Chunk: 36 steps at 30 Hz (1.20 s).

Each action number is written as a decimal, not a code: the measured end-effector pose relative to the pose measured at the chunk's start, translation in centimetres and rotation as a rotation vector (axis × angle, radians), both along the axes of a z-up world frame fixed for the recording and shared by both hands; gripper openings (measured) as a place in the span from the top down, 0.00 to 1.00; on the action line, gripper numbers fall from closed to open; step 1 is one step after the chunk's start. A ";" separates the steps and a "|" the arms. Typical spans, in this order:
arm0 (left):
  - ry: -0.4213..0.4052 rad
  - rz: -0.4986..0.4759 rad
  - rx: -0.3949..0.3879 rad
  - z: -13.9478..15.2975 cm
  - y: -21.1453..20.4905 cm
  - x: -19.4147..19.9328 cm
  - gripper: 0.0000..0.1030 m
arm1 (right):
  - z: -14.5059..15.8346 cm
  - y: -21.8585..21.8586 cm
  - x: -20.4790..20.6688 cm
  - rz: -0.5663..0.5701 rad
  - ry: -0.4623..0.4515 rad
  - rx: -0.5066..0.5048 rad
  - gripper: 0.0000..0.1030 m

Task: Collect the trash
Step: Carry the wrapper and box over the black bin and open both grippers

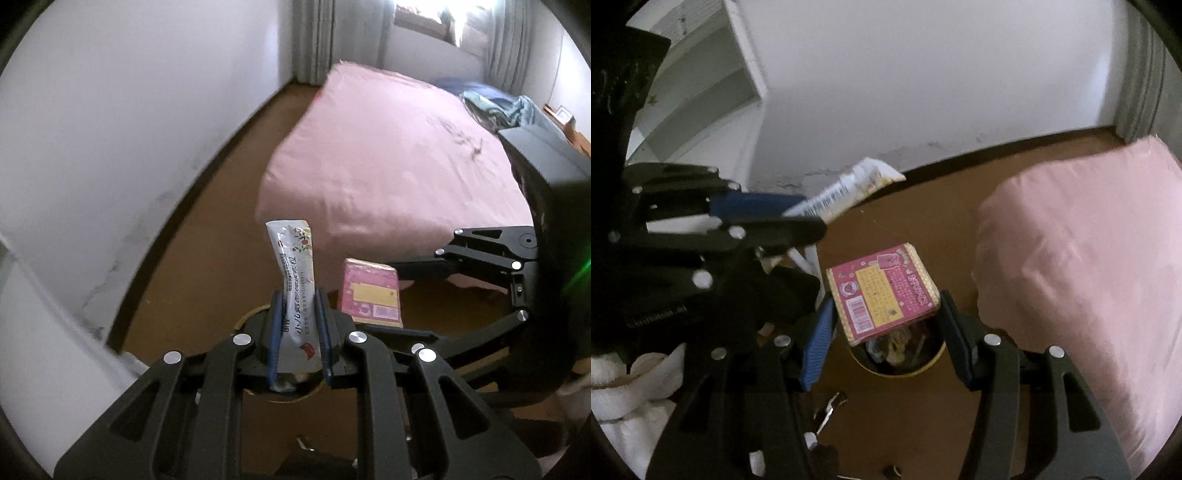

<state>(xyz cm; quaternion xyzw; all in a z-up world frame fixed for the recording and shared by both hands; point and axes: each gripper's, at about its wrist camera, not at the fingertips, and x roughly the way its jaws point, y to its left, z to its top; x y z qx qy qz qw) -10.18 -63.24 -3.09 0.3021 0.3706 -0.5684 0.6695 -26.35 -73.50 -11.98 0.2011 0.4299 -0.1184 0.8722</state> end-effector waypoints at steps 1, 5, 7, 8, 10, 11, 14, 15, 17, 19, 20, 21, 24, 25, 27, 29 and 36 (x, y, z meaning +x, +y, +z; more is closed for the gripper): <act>0.017 0.009 0.017 -1.4 -0.6 0.0 0.83 | -0.7 -0.3 -0.1 -0.002 0.005 0.012 0.47; 0.065 0.074 0.092 -6.4 -2.4 1.3 0.83 | -6.2 -1.1 1.5 0.000 0.035 0.096 0.47; 0.080 0.122 0.136 -10.2 -3.1 2.7 0.83 | -9.3 -1.5 2.3 -0.003 0.052 0.128 0.47; 0.079 0.141 0.146 -11.6 -2.9 2.8 0.83 | -11.3 -1.8 3.1 -0.009 0.075 0.151 0.47; 0.078 0.189 0.188 -15.9 -3.6 3.9 0.83 | -14.8 -2.3 4.7 -0.011 0.109 0.186 0.47; 0.080 0.199 0.204 -17.1 -3.4 4.5 0.83 | -16.8 -2.5 5.7 -0.012 0.131 0.198 0.47; 0.112 0.230 0.266 -22.6 -4.2 5.9 0.84 | -21.6 -2.8 7.1 -0.024 0.165 0.239 0.47; 0.118 0.241 0.285 -24.1 -4.3 6.2 0.84 | -23.0 -2.8 7.5 -0.027 0.180 0.245 0.47; 0.129 0.250 0.312 -26.5 -4.5 6.8 0.84 | -25.5 -2.9 8.1 -0.040 0.204 0.270 0.47; 0.169 0.262 0.335 -28.3 -4.4 7.7 0.84 | -27.7 -2.9 8.6 -0.052 0.251 0.272 0.47; 0.180 0.264 0.349 -29.2 -4.5 8.0 0.84 | -29.0 -2.7 8.7 -0.048 0.281 0.276 0.47; 0.189 0.262 0.363 -29.7 -4.5 8.1 0.84 | -29.6 -2.5 8.7 -0.042 0.299 0.271 0.47; 0.222 0.278 0.381 -31.1 -4.3 9.2 0.84 | -30.8 -1.6 8.6 -0.022 0.338 0.252 0.47; 0.234 0.287 0.384 -31.3 -4.2 9.6 0.84 | -31.1 -1.4 8.6 -0.019 0.344 0.251 0.47; 0.279 0.311 0.394 -32.0 -3.6 10.5 0.84 | -31.3 -1.3 8.7 -0.022 0.350 0.254 0.47; 0.321 0.337 0.400 -32.4 -3.2 11.2 0.84 | -31.3 -1.1 8.7 -0.022 0.347 0.258 0.47; 0.333 0.331 0.395 -32.2 -2.8 11.2 0.84 | -31.3 -0.9 10.1 0.006 0.350 0.253 0.47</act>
